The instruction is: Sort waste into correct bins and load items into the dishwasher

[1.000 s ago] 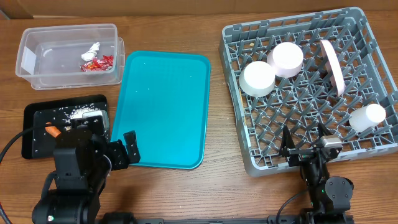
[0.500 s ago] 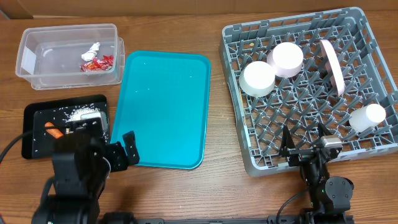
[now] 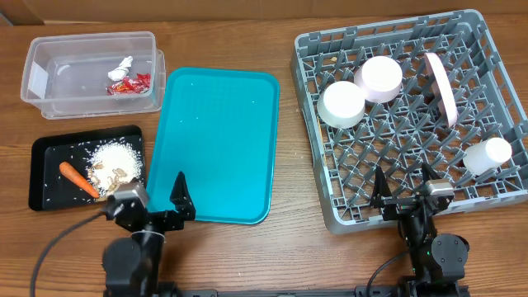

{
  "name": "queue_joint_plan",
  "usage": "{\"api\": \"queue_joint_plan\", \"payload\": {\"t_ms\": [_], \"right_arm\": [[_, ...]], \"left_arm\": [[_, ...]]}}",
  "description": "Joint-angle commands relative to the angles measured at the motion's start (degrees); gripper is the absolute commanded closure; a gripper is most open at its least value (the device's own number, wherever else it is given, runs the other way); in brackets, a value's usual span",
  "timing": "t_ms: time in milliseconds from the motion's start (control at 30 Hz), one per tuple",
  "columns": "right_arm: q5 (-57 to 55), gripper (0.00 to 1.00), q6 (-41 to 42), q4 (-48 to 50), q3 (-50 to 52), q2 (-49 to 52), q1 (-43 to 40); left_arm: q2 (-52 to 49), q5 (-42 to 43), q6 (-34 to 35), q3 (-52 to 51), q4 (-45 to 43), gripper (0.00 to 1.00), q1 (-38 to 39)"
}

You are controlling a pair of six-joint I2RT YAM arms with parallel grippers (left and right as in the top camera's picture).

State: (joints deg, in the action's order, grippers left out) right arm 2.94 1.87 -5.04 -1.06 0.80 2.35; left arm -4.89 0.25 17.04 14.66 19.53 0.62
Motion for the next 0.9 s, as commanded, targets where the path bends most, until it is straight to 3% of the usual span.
{"api": "queue_joint_plan", "payload": {"t_ms": [0,133,267,367,867], "right_arm": [[-0.3,0.00,-0.2,0.4,0.6,-0.6,0.3],[-0.3,0.00,-0.2,0.4,0.6,-0.6,0.3],[-0.3,0.00,-0.2,0.4,0.6,-0.6,0.3],[-0.3,0.00,-0.2,0.4,0.6,-0.6,0.3],[-0.3,0.00,-0.2,0.4,0.6,-0.6,0.3]], "left_arm": [[4.5,-0.2,-1.3,-8.2,-12.9,0.00,-0.3],[4.7,1.2,-6.7,-14.6,-26.6,0.00,-0.3],[4.7,4.6,-14.1,-14.4,-23.3,0.00,-0.3],[4.7,5.4,-13.1,-14.4,-15.6,0.00,-0.3],[4.6,5.4,-11.9,-14.4,-15.6,0.00,-0.3]]}}
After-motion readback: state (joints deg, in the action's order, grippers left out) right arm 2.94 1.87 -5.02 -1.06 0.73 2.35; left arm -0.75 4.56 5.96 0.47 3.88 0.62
